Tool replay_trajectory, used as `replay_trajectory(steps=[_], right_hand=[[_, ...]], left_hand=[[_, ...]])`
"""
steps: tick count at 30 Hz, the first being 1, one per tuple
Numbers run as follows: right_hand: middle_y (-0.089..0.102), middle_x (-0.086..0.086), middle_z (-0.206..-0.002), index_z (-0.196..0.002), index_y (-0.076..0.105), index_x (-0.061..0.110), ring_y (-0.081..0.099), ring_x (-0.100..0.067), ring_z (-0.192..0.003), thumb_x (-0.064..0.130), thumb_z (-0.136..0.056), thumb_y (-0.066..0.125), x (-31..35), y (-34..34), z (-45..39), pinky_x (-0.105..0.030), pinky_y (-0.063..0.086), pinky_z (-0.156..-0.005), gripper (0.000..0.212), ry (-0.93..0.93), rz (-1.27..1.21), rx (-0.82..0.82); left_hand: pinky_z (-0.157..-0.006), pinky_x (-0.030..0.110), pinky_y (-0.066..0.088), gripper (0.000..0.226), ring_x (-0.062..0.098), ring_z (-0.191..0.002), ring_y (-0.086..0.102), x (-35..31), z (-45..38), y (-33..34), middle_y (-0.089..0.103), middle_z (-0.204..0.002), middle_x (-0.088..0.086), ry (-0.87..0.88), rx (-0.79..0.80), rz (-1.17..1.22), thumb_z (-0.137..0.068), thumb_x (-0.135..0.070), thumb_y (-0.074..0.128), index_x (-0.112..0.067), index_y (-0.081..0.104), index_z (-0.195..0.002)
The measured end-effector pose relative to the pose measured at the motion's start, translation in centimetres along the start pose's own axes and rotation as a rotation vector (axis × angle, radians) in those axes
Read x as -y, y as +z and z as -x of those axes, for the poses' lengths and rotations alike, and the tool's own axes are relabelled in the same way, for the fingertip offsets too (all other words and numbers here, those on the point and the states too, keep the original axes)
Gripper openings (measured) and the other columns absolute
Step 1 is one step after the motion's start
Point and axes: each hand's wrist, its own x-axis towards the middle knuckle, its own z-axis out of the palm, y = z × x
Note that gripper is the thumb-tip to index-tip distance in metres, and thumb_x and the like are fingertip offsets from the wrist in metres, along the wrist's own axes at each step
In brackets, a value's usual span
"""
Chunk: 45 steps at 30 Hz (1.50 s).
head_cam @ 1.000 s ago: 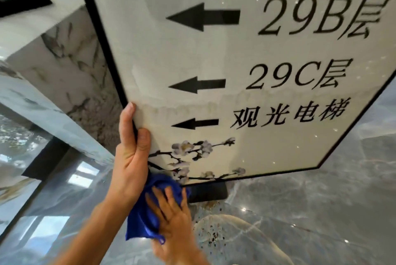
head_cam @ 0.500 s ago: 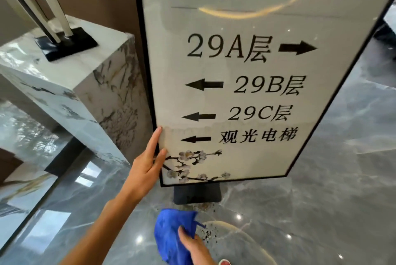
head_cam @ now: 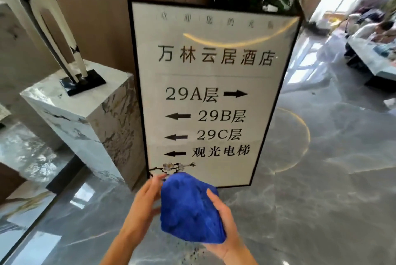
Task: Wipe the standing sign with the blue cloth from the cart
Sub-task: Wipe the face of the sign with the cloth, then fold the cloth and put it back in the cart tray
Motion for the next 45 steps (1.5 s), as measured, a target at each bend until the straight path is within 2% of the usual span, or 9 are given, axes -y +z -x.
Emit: replay_trajectory(steps=[5, 11, 16, 24, 28, 32, 37, 40, 45], right_hand=[[0.048, -0.025, -0.149, -0.143, 0.052, 0.002, 0.046, -0.04, -0.139, 0.041, -0.098, 0.058, 2.8, 2.0, 2.7, -0.053, 0.028, -0.122, 0.06, -0.092, 0.048, 0.124], [0.06, -0.026, -0.136, -0.134, 0.059, -0.004, 0.062, -0.038, -0.123, 0.046, -0.094, 0.056, 6.6, 2.4, 4.2, -0.048, 0.053, -0.101, 0.064, -0.085, 0.071, 0.198], [0.059, -0.022, -0.14, -0.134, 0.062, 0.004, 0.055, -0.036, -0.132, 0.058, -0.099, 0.044, 9.7, 3.2, 5.4, -0.05, 0.042, -0.114, 0.067, -0.124, 0.272, 0.166], [0.068, -0.012, -0.132, -0.128, 0.069, 0.016, 0.064, -0.03, -0.123, 0.071, -0.091, 0.045, 12.7, 4.3, 5.8, -0.049, 0.043, -0.113, 0.07, -0.163, 0.595, 0.043], [0.07, -0.011, -0.128, -0.125, 0.07, 0.015, 0.066, -0.028, -0.12, 0.058, -0.095, 0.055, 13.9, 4.8, 6.2, -0.048, 0.047, -0.11, 0.054, -0.272, 0.608, 0.027], [0.074, -0.011, -0.12, -0.117, 0.073, 0.01, 0.07, -0.026, -0.113, 0.043, -0.09, 0.069, 15.0, 5.8, 6.7, -0.043, 0.055, -0.098, 0.042, -0.361, 0.632, -0.004], [0.076, -0.013, -0.098, -0.126, 0.061, 0.019, 0.071, -0.022, -0.081, 0.03, -0.071, 0.086, 16.9, 6.5, 7.5, -0.035, 0.057, -0.067, 0.061, -0.499, 0.646, -0.046], [0.076, -0.019, -0.098, -0.126, 0.053, 0.042, 0.073, -0.03, -0.089, 0.009, -0.076, 0.085, 17.6, 6.6, 7.6, -0.037, 0.058, -0.073, 0.067, -0.562, 0.704, 0.006], [0.078, 0.003, -0.107, -0.118, 0.071, 0.03, 0.073, -0.015, -0.103, 0.007, -0.081, 0.08, 17.8, 7.2, 7.7, -0.032, 0.059, -0.09, 0.044, -0.674, 1.009, -0.088]], left_hand=[[-0.105, 0.043, 0.045, 0.077, 0.029, -0.135, 0.053, -1.9, 2.0, 4.1, 0.057, -0.145, 0.015, -0.185, 0.236, 0.343, -0.088, -0.075, 0.05, -0.017, 0.061, -0.137], [-0.086, 0.044, 0.058, 0.065, 0.037, -0.123, 0.062, -5.4, 2.1, 6.9, 0.063, -0.134, 0.023, -0.193, 0.293, 0.437, -0.078, -0.036, 0.084, -0.004, 0.064, -0.131], [-0.093, 0.049, 0.056, 0.046, 0.036, -0.122, 0.063, -8.0, 2.4, 8.4, 0.065, -0.133, 0.017, -0.143, 0.277, 0.376, -0.09, -0.037, 0.073, -0.014, 0.066, -0.13], [-0.069, 0.033, 0.062, 0.034, 0.025, -0.098, 0.075, -11.6, 1.9, 8.2, 0.077, -0.108, 0.014, -0.074, 0.155, 0.075, -0.096, -0.033, 0.063, -0.006, 0.069, -0.116], [-0.086, 0.044, 0.06, 0.036, 0.024, -0.097, 0.075, -13.4, 1.2, 8.5, 0.079, -0.103, 0.01, 0.011, 0.134, -0.072, -0.094, -0.038, 0.066, -0.007, 0.072, -0.111], [-0.067, 0.028, 0.059, 0.029, 0.019, -0.09, 0.076, -15.2, 0.8, 8.8, 0.079, -0.099, 0.008, 0.092, 0.124, -0.134, -0.094, -0.035, 0.068, -0.01, 0.073, -0.107], [-0.073, 0.042, 0.061, 0.03, 0.026, -0.096, 0.075, -17.2, 0.0, 7.9, 0.077, -0.108, 0.011, 0.148, 0.16, -0.109, -0.09, -0.019, 0.074, -0.015, 0.064, -0.118], [-0.081, 0.048, 0.061, 0.049, 0.033, -0.098, 0.073, -18.0, -0.7, 7.3, 0.072, -0.113, 0.018, 0.207, 0.121, -0.159, -0.089, -0.006, 0.074, -0.023, 0.05, -0.128], [-0.089, 0.052, 0.058, 0.053, 0.032, -0.098, 0.071, -18.9, -1.2, 7.3, 0.071, -0.109, 0.012, 0.353, 0.155, -0.426, -0.084, 0.004, 0.073, -0.035, 0.06, -0.118]])
